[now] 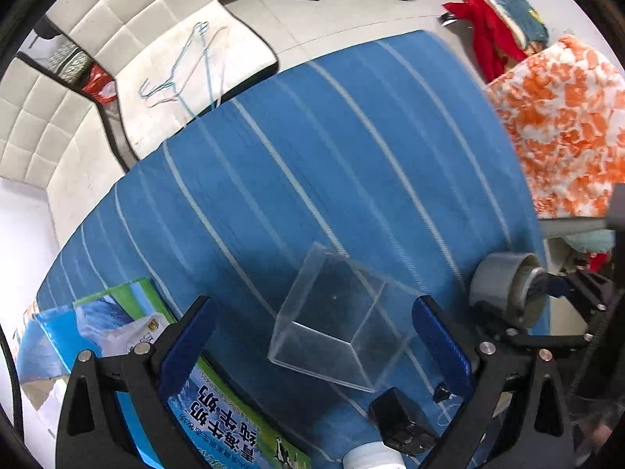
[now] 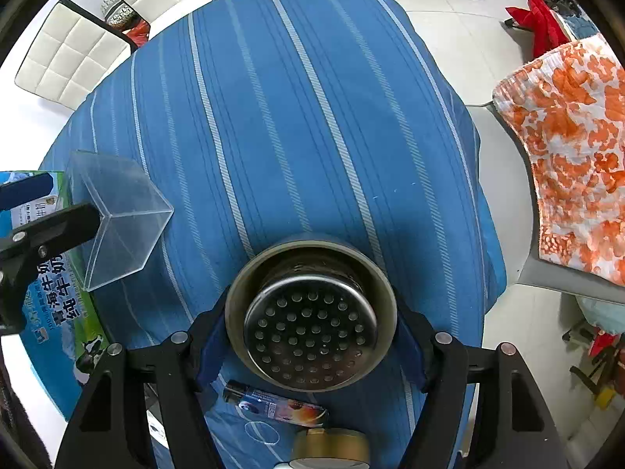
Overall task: Organize rigid objects
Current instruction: 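Grasp the clear plastic cube box with the left gripper while the right holds the tin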
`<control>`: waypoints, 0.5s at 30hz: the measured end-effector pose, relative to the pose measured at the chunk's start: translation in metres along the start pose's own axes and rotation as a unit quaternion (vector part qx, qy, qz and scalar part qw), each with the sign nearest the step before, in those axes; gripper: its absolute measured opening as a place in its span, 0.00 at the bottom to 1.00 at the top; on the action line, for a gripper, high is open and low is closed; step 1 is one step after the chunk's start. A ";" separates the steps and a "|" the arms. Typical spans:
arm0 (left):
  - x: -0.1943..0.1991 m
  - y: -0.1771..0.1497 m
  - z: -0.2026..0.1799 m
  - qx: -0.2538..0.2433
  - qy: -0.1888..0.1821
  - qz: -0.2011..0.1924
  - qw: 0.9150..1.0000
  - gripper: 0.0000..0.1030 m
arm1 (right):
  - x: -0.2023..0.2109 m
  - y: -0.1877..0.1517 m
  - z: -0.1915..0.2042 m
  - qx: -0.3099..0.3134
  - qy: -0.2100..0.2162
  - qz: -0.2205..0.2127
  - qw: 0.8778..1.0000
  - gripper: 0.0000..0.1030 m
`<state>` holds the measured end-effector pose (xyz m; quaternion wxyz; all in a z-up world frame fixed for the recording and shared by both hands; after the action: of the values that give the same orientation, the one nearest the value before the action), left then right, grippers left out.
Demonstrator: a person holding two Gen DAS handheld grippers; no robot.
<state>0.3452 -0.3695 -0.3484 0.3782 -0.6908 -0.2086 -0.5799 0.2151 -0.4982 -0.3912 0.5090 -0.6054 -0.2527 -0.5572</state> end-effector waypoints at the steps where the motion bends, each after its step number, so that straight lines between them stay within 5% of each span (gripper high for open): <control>1: -0.002 0.001 0.001 -0.005 0.004 0.003 1.000 0.99 | 0.000 0.000 0.000 0.001 -0.001 0.000 1.000 0.72; 8: 0.004 -0.004 -0.006 -0.021 -0.020 0.006 1.000 0.99 | 0.001 -0.002 -0.002 0.000 0.006 0.005 1.000 0.72; 15: -0.016 0.004 -0.024 -0.043 0.033 0.027 0.998 0.99 | 0.002 -0.001 0.000 -0.001 -0.002 0.003 1.000 0.72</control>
<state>0.3283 -0.3881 -0.3642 0.3698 -0.6926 -0.1524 -0.6003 0.2143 -0.4979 -0.3893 0.5095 -0.6074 -0.2516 -0.5552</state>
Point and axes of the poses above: each gripper's, at about its wrist camera, not at the fingertips, and x roughly against the way its jaws point, z to its left, y to its top, the point moved 4 cm from there along -x, roughly the way its jaws point, and after that the axes turned 14 degrees about z, right-handed, at the moved point
